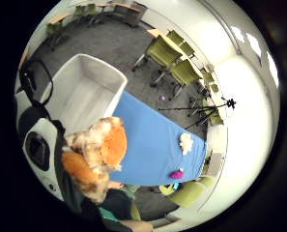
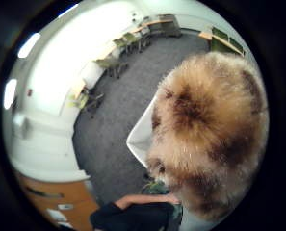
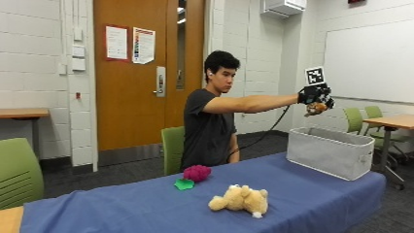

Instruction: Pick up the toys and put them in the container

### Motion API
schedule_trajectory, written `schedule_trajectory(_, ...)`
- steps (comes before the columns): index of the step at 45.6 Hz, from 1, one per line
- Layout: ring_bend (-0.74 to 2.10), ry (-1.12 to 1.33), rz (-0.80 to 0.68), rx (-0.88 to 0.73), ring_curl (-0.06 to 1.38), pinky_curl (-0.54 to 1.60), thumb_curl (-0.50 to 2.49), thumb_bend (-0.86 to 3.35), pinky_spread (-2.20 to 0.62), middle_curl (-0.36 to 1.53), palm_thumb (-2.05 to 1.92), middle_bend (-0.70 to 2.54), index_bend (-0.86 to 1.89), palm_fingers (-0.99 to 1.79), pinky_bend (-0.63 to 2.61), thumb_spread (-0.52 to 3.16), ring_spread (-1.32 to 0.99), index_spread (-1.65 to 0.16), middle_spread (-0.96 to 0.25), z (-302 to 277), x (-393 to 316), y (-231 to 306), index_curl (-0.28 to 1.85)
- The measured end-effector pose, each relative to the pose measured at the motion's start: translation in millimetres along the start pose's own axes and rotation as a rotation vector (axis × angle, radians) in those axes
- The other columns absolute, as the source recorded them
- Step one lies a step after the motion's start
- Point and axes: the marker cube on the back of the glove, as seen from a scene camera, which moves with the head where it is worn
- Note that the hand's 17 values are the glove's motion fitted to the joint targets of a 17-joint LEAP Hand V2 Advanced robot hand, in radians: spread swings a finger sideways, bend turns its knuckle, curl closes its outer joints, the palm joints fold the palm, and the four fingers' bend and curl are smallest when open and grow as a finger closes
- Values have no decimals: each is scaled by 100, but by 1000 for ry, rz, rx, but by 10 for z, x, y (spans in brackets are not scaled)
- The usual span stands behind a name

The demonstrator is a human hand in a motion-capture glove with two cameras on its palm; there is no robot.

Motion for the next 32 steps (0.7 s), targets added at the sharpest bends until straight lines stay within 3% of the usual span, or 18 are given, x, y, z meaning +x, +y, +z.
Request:
schedule_trajectory(6,126,-78,87,-27,54,42,88,16,-48,70,61,93,16,115,83,73,-39,-36,-37,149,-388,-195,74)
schedule_trajectory(13,124,118,141,-171,53,42,92,14,-48,71,60,92,15,111,84,73,-39,-37,-38,386,-324,-198,77)
schedule_trajectory(15,121,135,141,-209,52,44,89,7,-48,68,53,83,2,89,92,75,-40,-35,-38,424,-293,-180,72)
schedule_trajectory(17,117,102,135,-215,53,48,80,-1,-42,66,38,71,-10,26,95,91,-40,-28,-34,434,-269,-166,69)
schedule_trajectory(18,101,80,138,-214,51,52,75,-10,-37,63,25,58,-3,-25,98,91,-34,-23,-25,431,-252,-160,71)
schedule_trajectory(19,92,65,147,-212,51,54,72,-12,-34,63,19,54,3,-40,100,92,-30,-20,-21,423,-228,-155,72)
schedule_trajectory(23,67,67,199,-199,38,45,64,-10,-25,53,5,40,1,-37,96,94,-23,-15,-10,353,-70,-117,55)
schedule_trajectory(28,56,116,158,-186,29,40,57,-8,-19,48,-4,31,5,-27,89,95,-20,-11,-4,238,100,-8,47)
schedule_trajectory(32,51,161,225,-182,27,37,51,-9,-16,47,-8,27,8,-22,83,96,-18,-10,-1,142,-288,46,43)
